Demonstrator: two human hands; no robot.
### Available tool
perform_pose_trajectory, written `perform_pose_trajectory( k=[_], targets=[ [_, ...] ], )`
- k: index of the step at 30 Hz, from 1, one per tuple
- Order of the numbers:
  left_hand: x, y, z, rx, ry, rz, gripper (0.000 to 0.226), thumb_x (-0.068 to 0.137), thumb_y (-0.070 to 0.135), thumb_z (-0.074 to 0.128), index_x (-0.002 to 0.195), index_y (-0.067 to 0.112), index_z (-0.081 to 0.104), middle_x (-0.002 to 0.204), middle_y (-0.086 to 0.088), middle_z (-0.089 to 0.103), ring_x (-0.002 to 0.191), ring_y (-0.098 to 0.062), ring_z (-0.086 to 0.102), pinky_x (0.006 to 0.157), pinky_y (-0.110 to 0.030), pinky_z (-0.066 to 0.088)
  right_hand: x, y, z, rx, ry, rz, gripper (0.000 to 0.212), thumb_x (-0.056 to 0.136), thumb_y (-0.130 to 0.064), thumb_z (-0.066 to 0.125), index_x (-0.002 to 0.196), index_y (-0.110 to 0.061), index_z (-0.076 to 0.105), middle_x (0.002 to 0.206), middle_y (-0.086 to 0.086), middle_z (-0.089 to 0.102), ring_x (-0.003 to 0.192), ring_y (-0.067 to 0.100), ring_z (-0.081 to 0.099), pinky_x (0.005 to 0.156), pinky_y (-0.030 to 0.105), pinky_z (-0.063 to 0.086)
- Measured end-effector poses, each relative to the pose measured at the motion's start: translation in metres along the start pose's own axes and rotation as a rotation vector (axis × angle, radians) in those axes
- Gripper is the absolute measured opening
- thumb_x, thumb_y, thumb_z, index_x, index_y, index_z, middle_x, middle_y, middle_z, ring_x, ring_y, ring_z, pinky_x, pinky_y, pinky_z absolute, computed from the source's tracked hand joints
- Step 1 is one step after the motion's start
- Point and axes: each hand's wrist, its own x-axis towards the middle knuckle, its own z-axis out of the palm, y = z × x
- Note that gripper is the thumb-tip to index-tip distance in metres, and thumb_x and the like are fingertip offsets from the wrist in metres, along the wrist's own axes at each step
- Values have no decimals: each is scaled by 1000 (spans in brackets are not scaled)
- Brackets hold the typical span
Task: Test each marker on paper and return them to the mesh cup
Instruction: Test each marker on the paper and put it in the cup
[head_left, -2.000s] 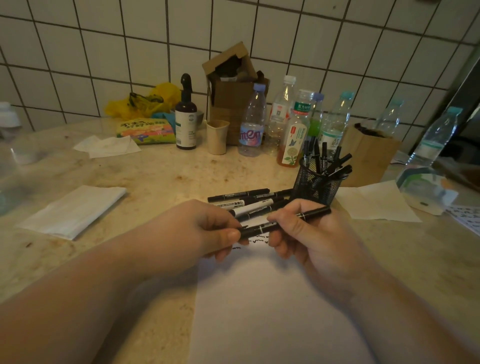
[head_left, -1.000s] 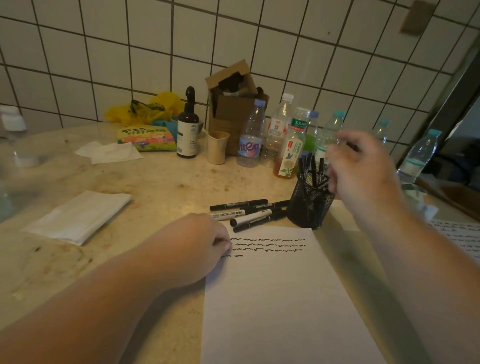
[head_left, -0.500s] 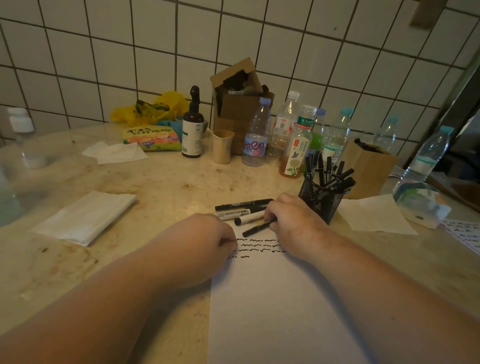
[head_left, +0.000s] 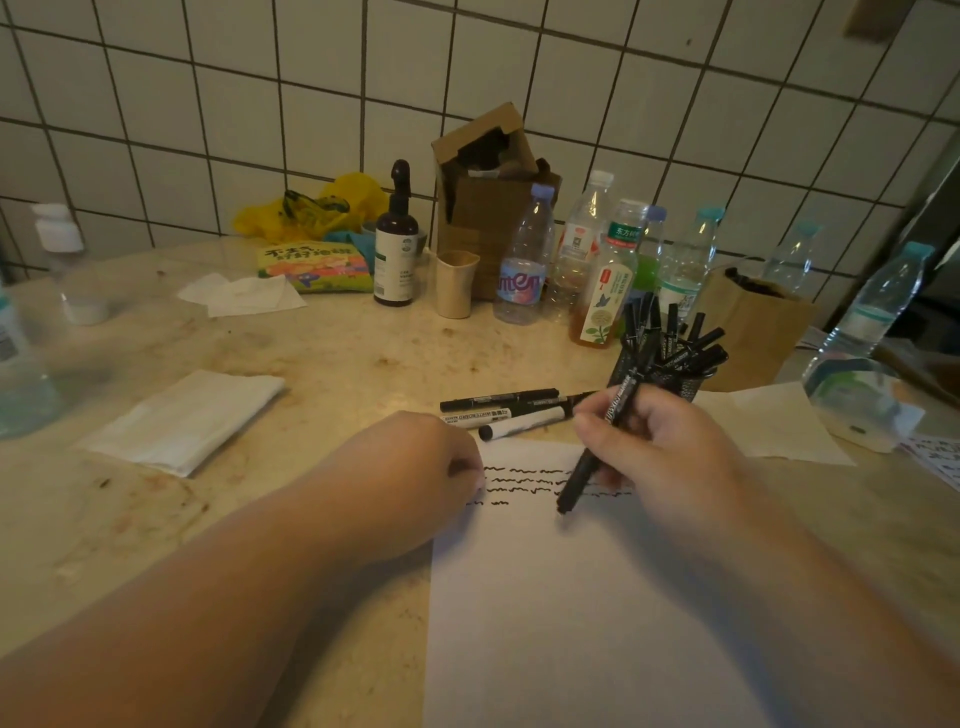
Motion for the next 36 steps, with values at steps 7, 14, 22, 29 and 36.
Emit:
perform_pose_trajectory(
  k=[7,14,22,29,36],
  targets=[
    [-4,12,-8,-135,9,74,23,88,56,54,103,44,68,87,28,60,80,6,54,65,-15,40,-4,16,3,472,-32,102,22,72,-31,74,83,-13,79,66,11,68,62,24,66,63,39,54],
    [-10,25,-9,-145,76,154,26,80,55,64,104,46,65,80,29,60,82,4,54,63,-14,45,-10,12,7,595,-151,59,27,82,-28,63,83,-6,78,70,23,72,58,28,69,55,32,54],
    [-11,24,-18,-190,-189,235,18,92,40,55,79,35,66,69,24,59,66,4,52,59,-8,38,-13,12,3,515,-233,-72,32,94,-2,49,75,-3,75,61,24,66,52,33,63,52,37,50],
    [-14,9,-30,-375,-345,157,30,89,52,53,75,32,71,58,10,56,56,-4,48,63,-25,40,-6,17,-10,612,-107,-79,28,77,-8,48,58,-4,69,45,17,52,40,28,48,42,29,38],
    [-2,13,-13,-51,92,-87,29,97,44,47,77,30,62,69,11,60,65,-4,53,55,-23,38,-2,26,-1,410,-24,280,31,97,-23,58,76,-6,75,60,14,64,46,19,54,49,30,40]
  ],
)
